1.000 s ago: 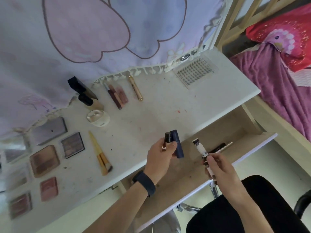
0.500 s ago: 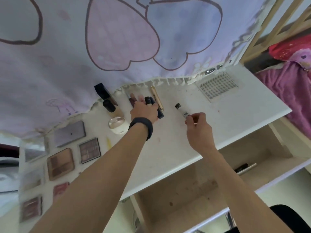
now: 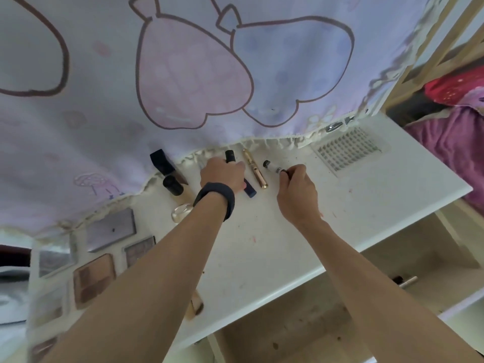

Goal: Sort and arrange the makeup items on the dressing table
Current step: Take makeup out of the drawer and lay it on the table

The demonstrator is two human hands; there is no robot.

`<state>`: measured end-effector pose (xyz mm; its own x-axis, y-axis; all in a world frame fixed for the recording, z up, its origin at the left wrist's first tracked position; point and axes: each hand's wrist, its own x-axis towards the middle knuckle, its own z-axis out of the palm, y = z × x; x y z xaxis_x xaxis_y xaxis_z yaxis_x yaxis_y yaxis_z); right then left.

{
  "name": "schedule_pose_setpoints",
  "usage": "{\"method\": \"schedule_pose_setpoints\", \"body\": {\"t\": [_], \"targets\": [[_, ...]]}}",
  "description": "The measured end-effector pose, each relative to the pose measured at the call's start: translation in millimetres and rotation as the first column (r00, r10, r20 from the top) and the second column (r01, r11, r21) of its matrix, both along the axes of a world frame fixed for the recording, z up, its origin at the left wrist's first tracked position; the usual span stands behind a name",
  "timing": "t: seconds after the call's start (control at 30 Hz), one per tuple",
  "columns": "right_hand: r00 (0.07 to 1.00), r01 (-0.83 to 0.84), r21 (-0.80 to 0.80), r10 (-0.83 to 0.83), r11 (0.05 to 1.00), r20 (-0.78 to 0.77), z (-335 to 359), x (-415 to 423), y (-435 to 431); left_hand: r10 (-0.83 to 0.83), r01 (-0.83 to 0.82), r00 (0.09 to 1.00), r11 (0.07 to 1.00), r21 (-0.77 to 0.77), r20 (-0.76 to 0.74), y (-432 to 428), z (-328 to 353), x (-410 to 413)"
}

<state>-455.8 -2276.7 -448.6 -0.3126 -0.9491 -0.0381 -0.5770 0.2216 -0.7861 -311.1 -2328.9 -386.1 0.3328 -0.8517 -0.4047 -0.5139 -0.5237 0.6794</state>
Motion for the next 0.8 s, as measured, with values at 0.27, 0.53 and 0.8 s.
{"method": "schedule_pose_setpoints", "body": {"t": [0.27, 0.53, 0.8], "targets": [[0.983, -0.128, 0.112, 0.141, 0.985, -0.12, -1.5, 3.8, -18.0, 0.04, -0.053, 0.983, 0.996, -0.07, -0.181, 22.5, 4.3, -2.4], [0.942, 0.07, 0.163, -0.119, 0.984, 0.315, 6.1, -23.3, -25.5, -0.05, 0.041, 0.997, 0.991, -0.13, -0.066, -2.5, 2.3, -14.7], [0.864, 0.114, 0.218, -0.205, 0.969, 0.459, 8.0, -35.6, -52.3, -0.093, 0.096, 0.982, 0.995, 0.015, -0.163, -23.9, -10.9, -44.1]]}}
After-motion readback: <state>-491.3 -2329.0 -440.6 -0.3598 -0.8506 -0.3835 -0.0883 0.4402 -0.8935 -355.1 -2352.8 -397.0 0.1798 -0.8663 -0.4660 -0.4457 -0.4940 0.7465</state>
